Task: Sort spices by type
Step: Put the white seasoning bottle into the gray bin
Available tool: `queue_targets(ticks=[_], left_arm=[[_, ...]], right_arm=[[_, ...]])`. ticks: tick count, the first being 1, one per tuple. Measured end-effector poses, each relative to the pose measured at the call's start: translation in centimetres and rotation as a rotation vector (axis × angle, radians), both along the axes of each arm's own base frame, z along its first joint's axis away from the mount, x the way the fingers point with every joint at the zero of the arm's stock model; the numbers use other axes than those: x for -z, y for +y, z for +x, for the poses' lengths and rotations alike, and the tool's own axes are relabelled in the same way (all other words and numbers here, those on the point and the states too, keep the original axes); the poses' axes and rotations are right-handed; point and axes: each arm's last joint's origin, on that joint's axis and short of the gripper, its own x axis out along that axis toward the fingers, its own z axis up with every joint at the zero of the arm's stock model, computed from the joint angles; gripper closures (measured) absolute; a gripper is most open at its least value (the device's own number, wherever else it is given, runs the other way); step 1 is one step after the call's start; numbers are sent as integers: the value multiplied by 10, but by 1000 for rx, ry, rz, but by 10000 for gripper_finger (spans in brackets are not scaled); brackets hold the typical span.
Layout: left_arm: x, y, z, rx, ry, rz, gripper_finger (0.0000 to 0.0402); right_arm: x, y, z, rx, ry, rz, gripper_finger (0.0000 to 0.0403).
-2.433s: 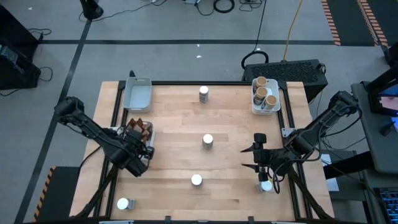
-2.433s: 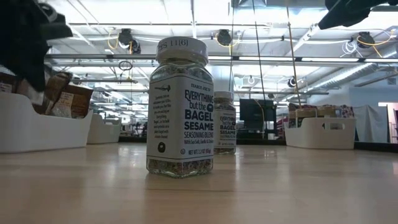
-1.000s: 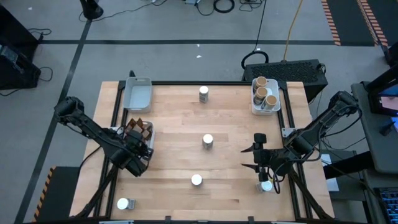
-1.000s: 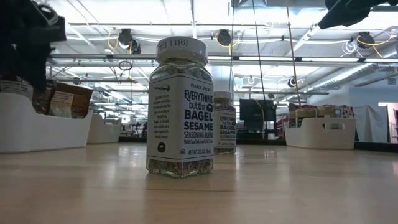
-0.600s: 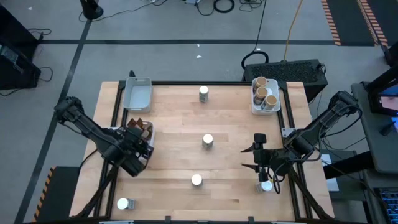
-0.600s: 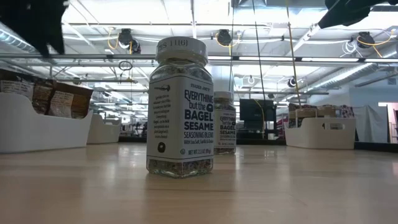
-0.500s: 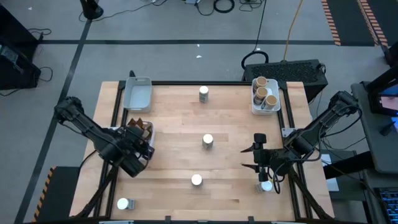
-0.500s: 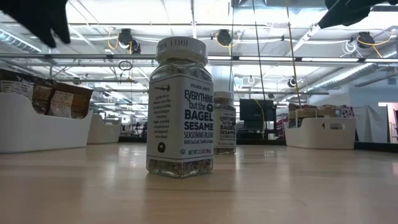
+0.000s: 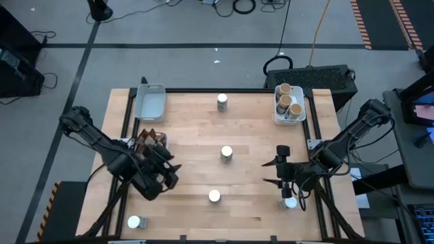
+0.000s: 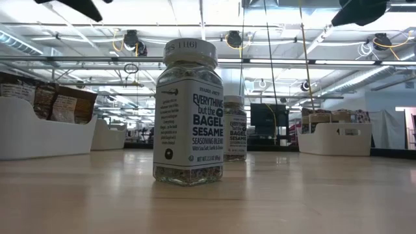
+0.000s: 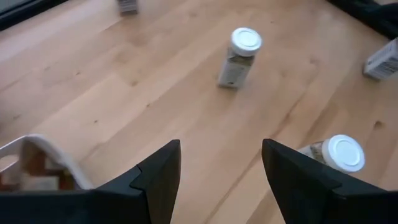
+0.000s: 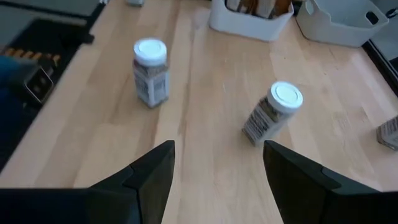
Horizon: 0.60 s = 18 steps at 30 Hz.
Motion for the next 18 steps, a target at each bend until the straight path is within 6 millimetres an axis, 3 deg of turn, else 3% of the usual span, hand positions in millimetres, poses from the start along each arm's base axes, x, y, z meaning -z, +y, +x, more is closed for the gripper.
queue_targets(ticks=[7,13,18], left_arm=[[25,-17,34,92,26,59,175],[50,-42,73,372,34,24,175],[57,-59,94,552,-64,-15,175]], right_arm=[[4,8,9,-39,-20,-34,177],[15,9,18,-37,26,-80,177],[18,6,23,-46,50,-59,177]])
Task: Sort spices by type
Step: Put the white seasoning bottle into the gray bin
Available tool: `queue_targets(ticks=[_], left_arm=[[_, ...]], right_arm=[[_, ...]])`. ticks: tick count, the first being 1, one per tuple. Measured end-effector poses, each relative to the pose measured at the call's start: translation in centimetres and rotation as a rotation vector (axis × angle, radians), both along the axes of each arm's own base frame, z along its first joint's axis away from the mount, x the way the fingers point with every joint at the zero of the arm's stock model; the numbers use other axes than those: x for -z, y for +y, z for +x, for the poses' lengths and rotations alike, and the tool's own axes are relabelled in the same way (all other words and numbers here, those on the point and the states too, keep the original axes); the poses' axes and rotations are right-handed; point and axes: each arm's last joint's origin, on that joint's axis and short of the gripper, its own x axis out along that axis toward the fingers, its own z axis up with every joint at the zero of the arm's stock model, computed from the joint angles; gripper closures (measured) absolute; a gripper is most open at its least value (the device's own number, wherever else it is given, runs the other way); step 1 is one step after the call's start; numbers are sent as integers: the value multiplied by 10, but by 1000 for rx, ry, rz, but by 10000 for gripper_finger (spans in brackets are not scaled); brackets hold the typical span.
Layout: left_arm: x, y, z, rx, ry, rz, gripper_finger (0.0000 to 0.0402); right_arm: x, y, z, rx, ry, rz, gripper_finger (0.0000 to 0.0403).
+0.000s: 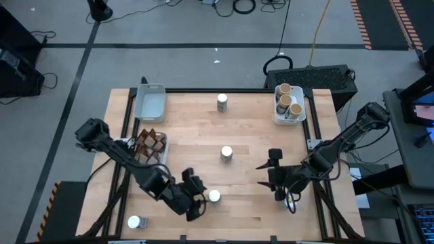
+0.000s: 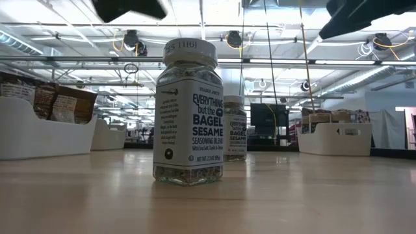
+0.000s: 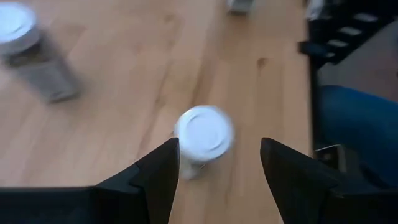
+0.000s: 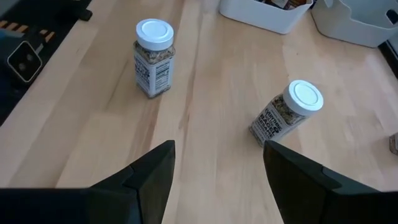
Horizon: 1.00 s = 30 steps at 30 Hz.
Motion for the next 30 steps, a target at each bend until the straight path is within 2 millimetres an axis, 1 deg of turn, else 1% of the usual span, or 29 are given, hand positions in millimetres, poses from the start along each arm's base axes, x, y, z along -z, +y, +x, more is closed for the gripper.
queue_targets(ticks=[3,9,15,19,22,25,30], left_arm=[[-2,-3,3,34,-36,0,175],[-10,0,10,51,-118,26,175],[-19,-1,17,148,-226,87,175],[-19,-2,16,202,-231,141,175],[-19,-4,16,208,-236,141,173],[-14,-8,20,214,-244,131,158],[1,-12,28,226,-231,135,114]], right_arm=[[0,-2,2,10,-5,4,177],[-1,-2,2,13,-6,6,177],[0,-3,2,13,-3,4,177],[0,-3,2,13,-1,2,177],[0,-3,2,11,-1,0,177],[0,-3,2,11,-1,0,177],[0,-3,2,11,-2,1,177]])
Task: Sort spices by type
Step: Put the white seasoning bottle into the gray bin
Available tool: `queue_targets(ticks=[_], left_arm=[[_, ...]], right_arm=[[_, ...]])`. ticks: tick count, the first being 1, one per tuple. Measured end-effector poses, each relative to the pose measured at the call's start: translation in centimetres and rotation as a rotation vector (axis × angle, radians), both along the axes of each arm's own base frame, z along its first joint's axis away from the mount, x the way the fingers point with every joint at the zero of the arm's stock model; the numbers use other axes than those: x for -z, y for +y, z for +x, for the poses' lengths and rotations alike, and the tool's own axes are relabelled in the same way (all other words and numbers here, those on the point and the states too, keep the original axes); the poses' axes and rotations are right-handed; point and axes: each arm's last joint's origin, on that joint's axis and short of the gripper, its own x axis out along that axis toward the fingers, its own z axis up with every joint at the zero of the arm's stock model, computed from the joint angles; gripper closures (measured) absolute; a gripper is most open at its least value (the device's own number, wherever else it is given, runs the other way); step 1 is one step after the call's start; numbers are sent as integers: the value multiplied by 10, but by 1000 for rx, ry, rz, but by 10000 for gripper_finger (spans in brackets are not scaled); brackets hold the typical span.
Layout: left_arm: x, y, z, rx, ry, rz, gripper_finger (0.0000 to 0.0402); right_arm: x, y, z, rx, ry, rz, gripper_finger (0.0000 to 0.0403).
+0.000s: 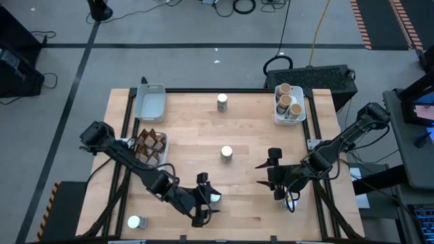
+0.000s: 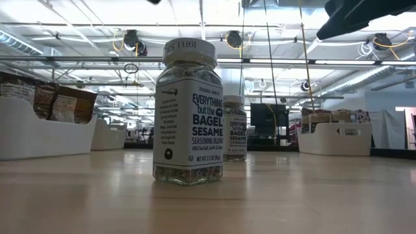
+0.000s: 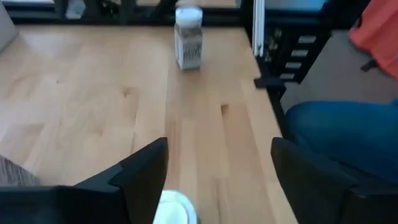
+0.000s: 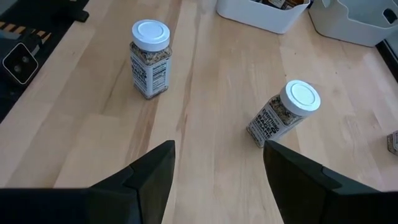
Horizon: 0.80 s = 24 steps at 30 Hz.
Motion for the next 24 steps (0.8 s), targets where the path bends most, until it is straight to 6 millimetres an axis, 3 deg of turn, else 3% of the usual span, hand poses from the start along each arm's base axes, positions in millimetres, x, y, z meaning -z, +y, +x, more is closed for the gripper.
queue_targets(ticks=[8,17,24], left_arm=[[11,10,4,-26,73,38,66],[27,11,11,-34,116,61,63],[52,8,16,-33,182,103,62]], right_arm=[[0,1,0,-10,8,17,177],[0,1,0,-15,9,10,177],[0,1,0,-15,9,11,177]])
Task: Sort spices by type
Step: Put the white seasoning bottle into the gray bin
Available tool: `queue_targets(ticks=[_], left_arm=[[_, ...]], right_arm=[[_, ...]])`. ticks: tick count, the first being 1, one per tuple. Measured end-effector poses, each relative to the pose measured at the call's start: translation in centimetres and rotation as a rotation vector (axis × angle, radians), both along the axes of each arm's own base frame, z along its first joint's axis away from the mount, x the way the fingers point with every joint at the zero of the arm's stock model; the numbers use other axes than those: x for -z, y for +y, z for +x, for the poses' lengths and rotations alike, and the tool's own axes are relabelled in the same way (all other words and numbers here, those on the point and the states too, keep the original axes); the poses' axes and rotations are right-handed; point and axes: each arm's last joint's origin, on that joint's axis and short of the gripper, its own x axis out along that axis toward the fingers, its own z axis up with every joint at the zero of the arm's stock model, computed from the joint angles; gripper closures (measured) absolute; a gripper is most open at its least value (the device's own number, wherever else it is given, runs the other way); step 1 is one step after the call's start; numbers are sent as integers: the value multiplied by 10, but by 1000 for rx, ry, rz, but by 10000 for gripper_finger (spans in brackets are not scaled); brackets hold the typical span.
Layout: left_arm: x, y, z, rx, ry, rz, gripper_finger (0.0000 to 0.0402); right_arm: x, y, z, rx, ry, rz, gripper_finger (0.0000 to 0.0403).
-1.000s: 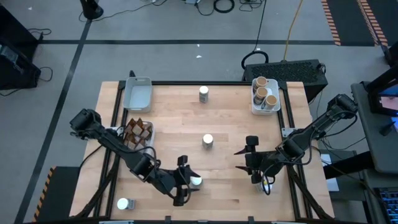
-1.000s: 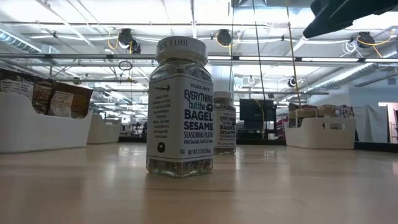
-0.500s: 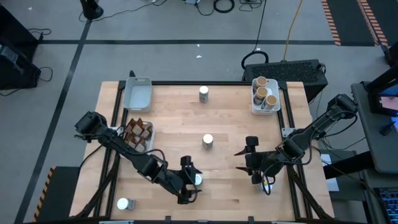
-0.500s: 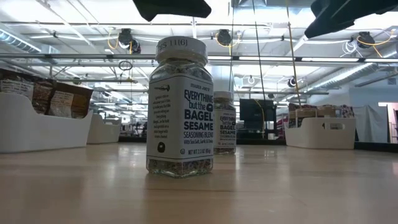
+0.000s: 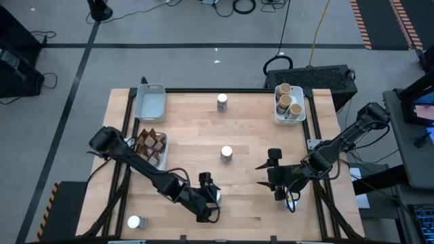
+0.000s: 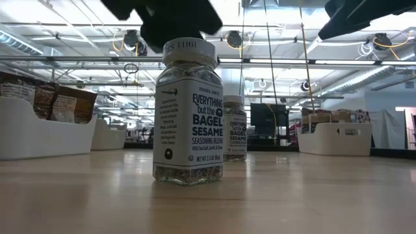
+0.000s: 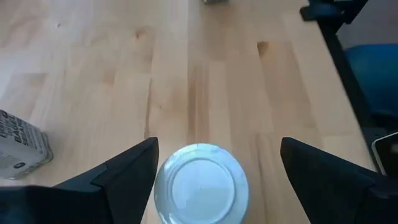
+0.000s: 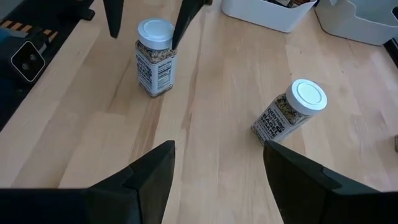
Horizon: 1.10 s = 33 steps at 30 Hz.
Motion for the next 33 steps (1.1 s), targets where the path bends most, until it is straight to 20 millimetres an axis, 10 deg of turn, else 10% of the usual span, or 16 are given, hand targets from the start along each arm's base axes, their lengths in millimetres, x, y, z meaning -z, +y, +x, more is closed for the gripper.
queue_targets(ticks=[33], left_arm=[[12,7,5,16,64,-15,94]], right_arm=[[0,0,0,1,1,-1,177]])
